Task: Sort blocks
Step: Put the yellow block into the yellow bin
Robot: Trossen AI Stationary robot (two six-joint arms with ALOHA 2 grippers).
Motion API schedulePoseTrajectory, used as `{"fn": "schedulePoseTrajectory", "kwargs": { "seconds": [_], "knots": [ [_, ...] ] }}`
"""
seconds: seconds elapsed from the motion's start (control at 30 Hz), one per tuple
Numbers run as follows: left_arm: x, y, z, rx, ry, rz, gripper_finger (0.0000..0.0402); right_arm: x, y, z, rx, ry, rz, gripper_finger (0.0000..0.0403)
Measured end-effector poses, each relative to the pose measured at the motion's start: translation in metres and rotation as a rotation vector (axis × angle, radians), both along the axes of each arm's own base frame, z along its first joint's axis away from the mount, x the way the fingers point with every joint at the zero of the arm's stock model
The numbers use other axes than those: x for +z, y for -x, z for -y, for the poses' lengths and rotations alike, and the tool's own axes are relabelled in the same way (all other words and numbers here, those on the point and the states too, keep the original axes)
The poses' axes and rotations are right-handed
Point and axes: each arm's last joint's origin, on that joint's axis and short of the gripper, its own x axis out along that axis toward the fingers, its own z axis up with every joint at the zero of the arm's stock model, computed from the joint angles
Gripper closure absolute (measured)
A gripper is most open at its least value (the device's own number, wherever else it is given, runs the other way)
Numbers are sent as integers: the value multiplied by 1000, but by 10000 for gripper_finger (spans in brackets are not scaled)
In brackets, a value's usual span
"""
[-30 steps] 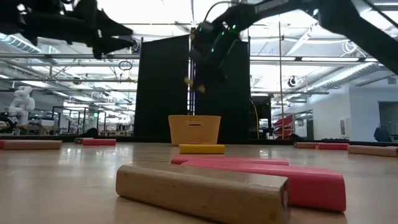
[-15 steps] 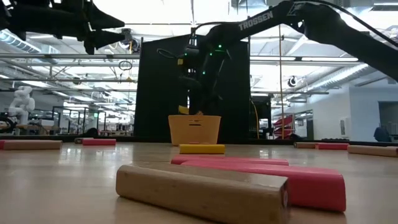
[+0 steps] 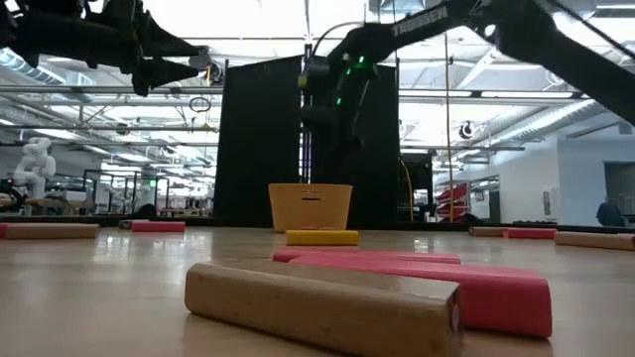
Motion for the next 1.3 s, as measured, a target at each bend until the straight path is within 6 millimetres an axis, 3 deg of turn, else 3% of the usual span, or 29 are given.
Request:
{"fn": "schedulePoseTrajectory", "kwargs": {
  "seconds": [0.13, 0.3, 0.5, 0.67, 0.77, 0.87, 1.1, 1.3],
  "knots": [
    [-1, -3, 1, -27, -38, -25, 139, 34, 7, -25, 88, 30, 32, 160],
    [-4, -10, 4, -69, -83, -61, 139, 52, -3, -95, 303, -12, 22, 165],
    [-6, -14, 4, -86, -104, -81, 139, 29, -20, -197, 558, -30, -43, 165],
    [-5, -14, 4, -91, -126, -84, 139, 1, -15, -252, 621, -26, 16, 165],
    [-5, -14, 4, -92, -136, -79, 139, -20, -8, -264, 622, 30, 116, 165],
    [-2, -15, 3, -90, -160, -61, 139, -41, 0, -262, 611, 126, 174, 165],
    [-1, -15, 3, -90, -160, -51, 139, -74, 12, -249, 574, 149, 189, 165],
    [-2, -16, 3, -90, -140, -51, 139, -89, 15, -249, 583, 175, 232, 165]
  ]
}}
